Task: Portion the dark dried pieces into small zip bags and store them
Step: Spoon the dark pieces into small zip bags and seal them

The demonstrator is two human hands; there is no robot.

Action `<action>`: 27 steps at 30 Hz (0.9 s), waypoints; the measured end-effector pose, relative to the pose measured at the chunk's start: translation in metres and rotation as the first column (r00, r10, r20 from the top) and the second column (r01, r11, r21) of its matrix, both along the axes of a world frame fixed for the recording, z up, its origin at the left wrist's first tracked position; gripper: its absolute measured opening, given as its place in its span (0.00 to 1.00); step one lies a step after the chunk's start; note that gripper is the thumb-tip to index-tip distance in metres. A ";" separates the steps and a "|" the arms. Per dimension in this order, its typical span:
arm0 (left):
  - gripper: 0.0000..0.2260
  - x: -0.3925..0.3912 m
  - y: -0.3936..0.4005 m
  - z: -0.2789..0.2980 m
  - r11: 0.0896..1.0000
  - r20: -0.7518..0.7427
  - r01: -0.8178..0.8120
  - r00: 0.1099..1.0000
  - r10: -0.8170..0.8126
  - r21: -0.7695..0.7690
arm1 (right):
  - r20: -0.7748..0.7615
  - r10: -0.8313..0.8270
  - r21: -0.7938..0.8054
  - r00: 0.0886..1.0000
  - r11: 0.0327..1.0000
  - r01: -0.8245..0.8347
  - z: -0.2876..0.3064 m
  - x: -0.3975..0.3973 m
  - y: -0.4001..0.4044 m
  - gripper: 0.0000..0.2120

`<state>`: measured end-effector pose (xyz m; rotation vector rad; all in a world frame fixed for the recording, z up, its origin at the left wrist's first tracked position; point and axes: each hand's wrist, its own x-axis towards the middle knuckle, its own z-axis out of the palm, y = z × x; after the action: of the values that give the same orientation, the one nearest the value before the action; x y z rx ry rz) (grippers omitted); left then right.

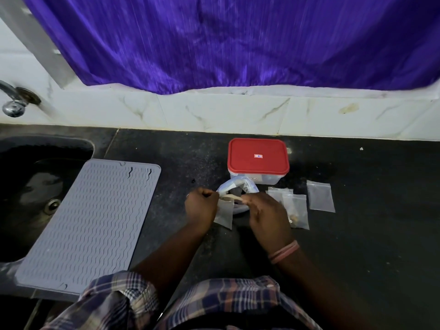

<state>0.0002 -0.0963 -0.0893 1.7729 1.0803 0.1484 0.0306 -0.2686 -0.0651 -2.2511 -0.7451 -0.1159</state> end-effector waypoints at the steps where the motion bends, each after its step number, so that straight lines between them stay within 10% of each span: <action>1: 0.04 0.000 0.000 0.001 1.000 -0.009 -0.007 1.000 0.007 -0.003 | -0.053 -0.074 0.063 0.996 0.995 0.077 -0.002 0.001 0.000 0.11; 6: 0.05 -0.003 0.000 0.005 1.000 -0.024 -0.024 0.999 0.023 -0.013 | -0.361 -0.405 0.164 0.840 0.859 0.485 -0.006 0.015 -0.003 0.06; 13: 0.06 -0.006 0.003 0.013 0.989 0.048 -0.031 0.998 0.039 -0.146 | -0.462 -0.378 -0.122 0.802 0.923 0.365 -0.028 0.021 0.012 0.09; 18: 0.05 -0.009 0.006 0.035 0.982 0.148 -0.023 0.988 0.051 -0.188 | -0.016 -0.354 -0.403 0.935 0.858 0.318 -0.012 0.009 0.014 0.18; 23: 0.06 -0.002 0.011 0.058 0.983 0.214 0.015 0.976 0.025 -0.184 | -0.451 0.078 0.103 0.889 0.994 -0.035 0.025 0.010 0.028 0.22; 27: 0.19 0.001 0.009 0.086 0.974 0.317 0.102 0.948 -0.033 -0.204 | -0.485 0.067 0.381 0.872 0.914 0.141 0.039 0.021 0.037 0.05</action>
<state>0.0016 -0.0876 -0.0034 1.5251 0.7743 0.2492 0.0518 -0.2314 -0.0259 -1.7808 -0.3558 0.2582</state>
